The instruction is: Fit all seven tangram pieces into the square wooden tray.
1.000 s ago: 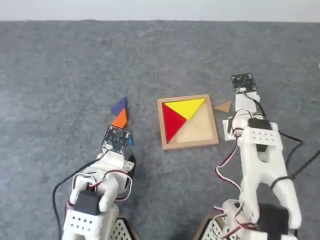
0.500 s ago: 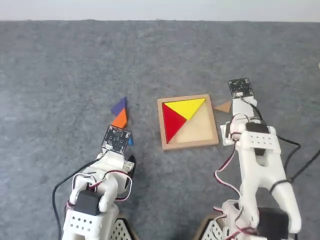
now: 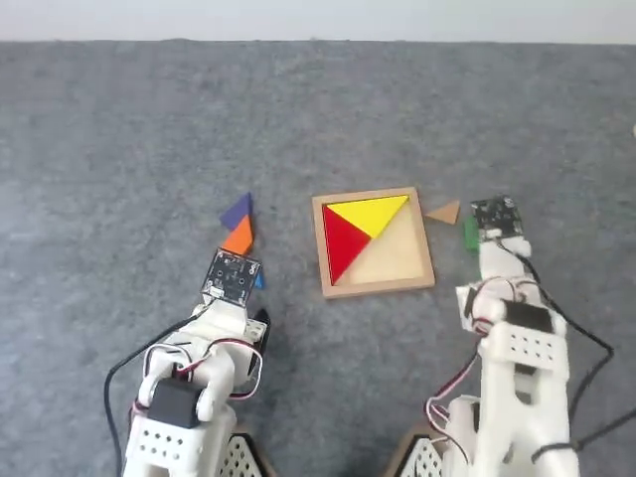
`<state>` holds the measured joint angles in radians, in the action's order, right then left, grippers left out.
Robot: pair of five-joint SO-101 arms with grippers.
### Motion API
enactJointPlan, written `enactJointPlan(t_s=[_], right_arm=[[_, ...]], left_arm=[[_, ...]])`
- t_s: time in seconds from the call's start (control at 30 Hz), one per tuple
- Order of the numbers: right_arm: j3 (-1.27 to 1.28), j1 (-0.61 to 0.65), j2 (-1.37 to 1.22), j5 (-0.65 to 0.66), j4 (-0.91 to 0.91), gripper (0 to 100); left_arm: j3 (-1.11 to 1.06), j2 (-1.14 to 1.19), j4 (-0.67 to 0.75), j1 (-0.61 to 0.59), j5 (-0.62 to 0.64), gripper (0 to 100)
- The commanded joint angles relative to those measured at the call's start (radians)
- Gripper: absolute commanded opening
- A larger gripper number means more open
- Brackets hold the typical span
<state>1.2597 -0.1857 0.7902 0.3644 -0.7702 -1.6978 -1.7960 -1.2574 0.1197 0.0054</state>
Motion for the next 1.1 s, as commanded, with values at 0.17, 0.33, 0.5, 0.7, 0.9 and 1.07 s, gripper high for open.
enactJointPlan(t_s=[0.17, 0.33, 0.5, 0.7, 0.9, 1.07], right_arm=[[0.068, -0.077, 0.070, 0.046, 0.015, 6.0], [0.095, -0.176, 0.070, 0.075, 0.018, 5.9], [0.110, -0.243, 0.071, 0.072, 0.018, 5.9], [0.110, -0.300, 0.071, 0.066, 0.016, 5.9], [0.110, -0.302, 0.071, 0.066, 0.018, 5.8], [0.120, -0.298, 0.067, 0.066, 0.045, 5.8]], left_arm=[[0.030, -0.023, 0.161, -0.157, -0.342, 10], [0.156, -0.020, 0.308, -0.405, -0.373, 10], [0.421, 0.141, 0.215, -0.446, -0.430, 10], [0.911, 0.764, 0.002, -0.411, -0.433, 10], [1.346, 1.494, -0.195, -0.308, -0.430, 20], [1.603, 1.870, -0.224, -0.308, -0.434, 24]])
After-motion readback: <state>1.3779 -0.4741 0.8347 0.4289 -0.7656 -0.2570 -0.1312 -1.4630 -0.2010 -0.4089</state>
